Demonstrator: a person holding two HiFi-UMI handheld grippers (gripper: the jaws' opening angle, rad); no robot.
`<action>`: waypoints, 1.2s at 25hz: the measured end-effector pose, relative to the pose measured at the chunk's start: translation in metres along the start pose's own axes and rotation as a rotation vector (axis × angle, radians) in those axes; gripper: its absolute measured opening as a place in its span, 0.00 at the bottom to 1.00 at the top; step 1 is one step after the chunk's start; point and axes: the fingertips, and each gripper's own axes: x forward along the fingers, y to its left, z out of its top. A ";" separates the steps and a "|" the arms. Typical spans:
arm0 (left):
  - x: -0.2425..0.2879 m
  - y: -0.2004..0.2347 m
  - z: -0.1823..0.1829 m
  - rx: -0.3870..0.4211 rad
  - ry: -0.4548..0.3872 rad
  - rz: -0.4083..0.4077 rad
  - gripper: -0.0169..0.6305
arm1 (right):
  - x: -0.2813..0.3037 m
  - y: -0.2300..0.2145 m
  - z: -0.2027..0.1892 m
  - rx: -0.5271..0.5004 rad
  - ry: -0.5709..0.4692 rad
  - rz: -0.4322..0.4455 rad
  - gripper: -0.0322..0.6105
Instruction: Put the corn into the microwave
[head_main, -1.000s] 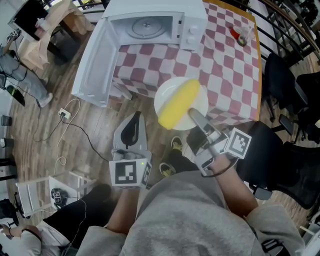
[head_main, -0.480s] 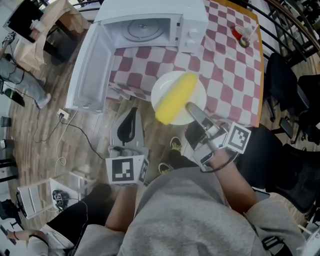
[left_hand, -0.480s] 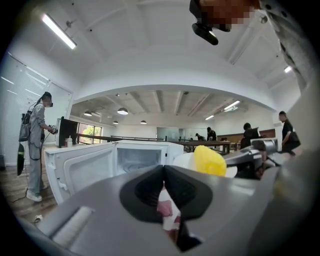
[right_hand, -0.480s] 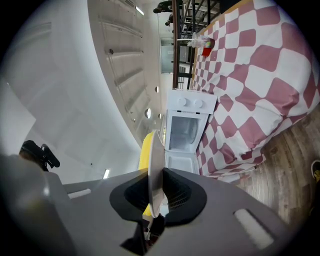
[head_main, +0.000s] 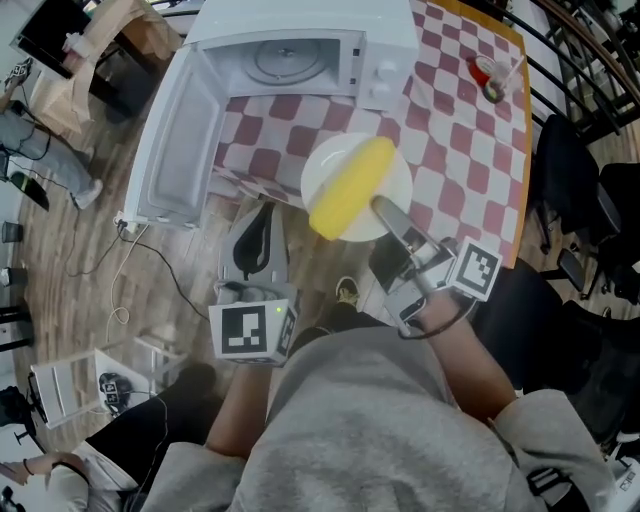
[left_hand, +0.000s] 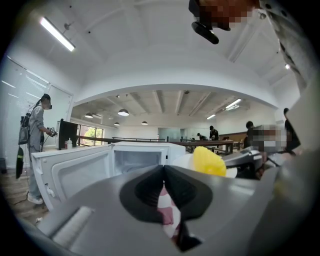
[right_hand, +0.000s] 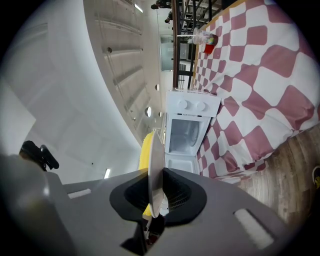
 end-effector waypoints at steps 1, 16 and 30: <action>0.002 -0.001 0.001 0.006 0.000 0.001 0.04 | 0.001 0.000 0.002 0.001 0.002 0.001 0.11; 0.007 0.003 0.007 0.031 -0.003 0.070 0.04 | 0.016 -0.006 0.012 0.002 0.048 0.015 0.11; 0.005 0.011 0.010 0.040 -0.010 0.112 0.04 | 0.025 -0.006 0.015 -0.001 0.066 0.030 0.11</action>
